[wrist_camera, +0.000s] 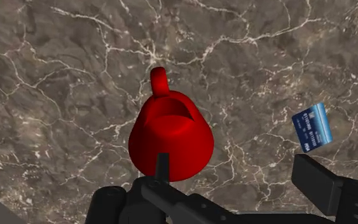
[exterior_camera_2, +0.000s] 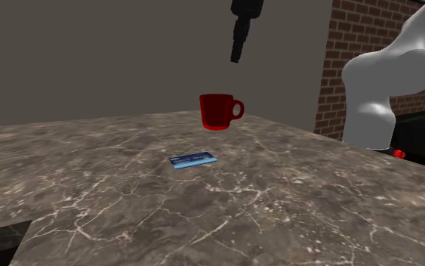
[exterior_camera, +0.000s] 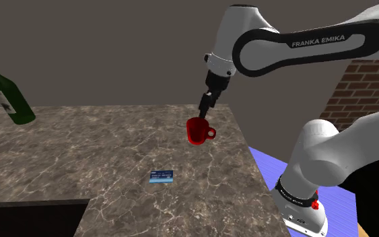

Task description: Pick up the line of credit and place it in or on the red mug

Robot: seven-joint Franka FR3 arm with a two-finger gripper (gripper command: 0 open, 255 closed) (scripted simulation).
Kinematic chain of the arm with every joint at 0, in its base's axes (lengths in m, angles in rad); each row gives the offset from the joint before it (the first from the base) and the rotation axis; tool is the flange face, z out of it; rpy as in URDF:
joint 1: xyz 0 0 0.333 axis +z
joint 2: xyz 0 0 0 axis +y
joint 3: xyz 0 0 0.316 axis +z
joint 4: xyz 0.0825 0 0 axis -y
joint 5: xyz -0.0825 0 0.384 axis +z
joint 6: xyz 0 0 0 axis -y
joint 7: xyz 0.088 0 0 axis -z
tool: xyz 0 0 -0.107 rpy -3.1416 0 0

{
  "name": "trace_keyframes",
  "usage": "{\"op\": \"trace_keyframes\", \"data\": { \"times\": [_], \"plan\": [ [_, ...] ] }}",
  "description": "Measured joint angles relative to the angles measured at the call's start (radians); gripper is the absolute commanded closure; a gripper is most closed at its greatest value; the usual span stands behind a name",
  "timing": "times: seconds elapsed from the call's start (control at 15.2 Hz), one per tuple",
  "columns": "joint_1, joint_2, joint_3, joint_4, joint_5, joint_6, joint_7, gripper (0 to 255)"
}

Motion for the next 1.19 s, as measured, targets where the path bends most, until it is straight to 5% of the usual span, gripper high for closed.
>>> {"op": "trace_keyframes", "data": {
  "times": [0.79, 1.19],
  "plan": [
    [0.219, 0.219, 0.065, -0.18, 0.142, 0.614, -0.169, 0],
    [0.392, 0.416, 0.043, -0.199, 0.249, 0.936, -0.31, 0]
  ]
}}
